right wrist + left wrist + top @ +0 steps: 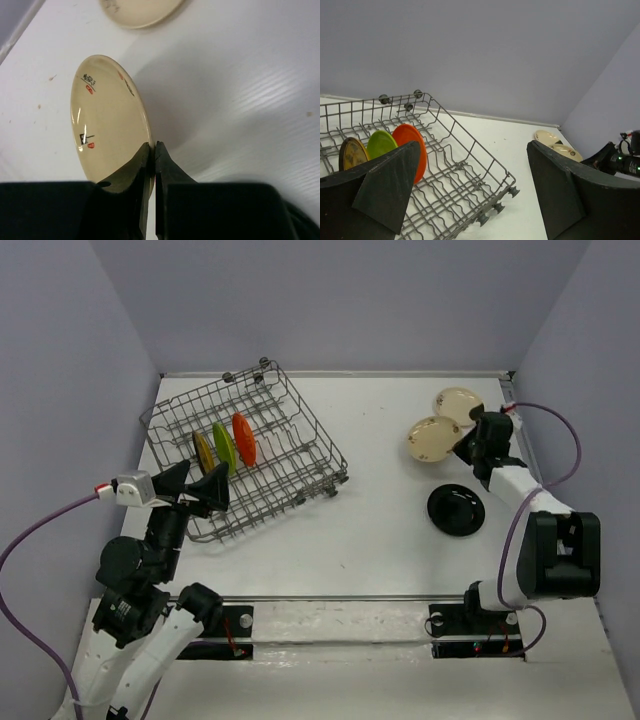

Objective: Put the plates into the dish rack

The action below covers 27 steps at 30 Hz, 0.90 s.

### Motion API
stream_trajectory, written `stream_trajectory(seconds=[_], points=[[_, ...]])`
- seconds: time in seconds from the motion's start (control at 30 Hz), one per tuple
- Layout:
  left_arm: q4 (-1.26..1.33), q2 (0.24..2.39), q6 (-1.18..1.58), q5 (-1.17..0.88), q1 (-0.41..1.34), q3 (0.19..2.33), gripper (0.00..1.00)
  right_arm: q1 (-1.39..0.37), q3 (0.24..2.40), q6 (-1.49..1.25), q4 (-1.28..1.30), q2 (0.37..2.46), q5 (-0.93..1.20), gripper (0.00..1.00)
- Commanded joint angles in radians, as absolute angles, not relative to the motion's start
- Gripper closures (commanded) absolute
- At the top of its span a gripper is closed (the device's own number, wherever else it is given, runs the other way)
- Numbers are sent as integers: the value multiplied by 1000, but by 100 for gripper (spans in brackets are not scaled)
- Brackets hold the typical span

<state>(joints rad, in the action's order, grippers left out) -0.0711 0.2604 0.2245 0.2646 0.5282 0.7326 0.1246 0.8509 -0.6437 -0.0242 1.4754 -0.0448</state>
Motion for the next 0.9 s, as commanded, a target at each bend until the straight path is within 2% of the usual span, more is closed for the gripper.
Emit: stream_trajectory(seconds=[0.0, 0.17, 0.33, 0.6, 0.87], points=[[-14, 282, 209, 273, 519, 727, 1, -116, 981, -523, 39, 1384, -294, 93], [-14, 288, 209, 273, 511, 727, 1, -438, 1182, -381, 87, 1442, -578, 93], [-12, 299, 209, 270, 508, 726, 1, -638, 1530, -199, 117, 1682, -809, 93], [-14, 304, 209, 268, 509, 726, 1, -872, 2035, 121, 114, 2082, -939, 93], [-12, 310, 210, 265, 509, 726, 1, -960, 2310, 221, 121, 2321, -948, 93]])
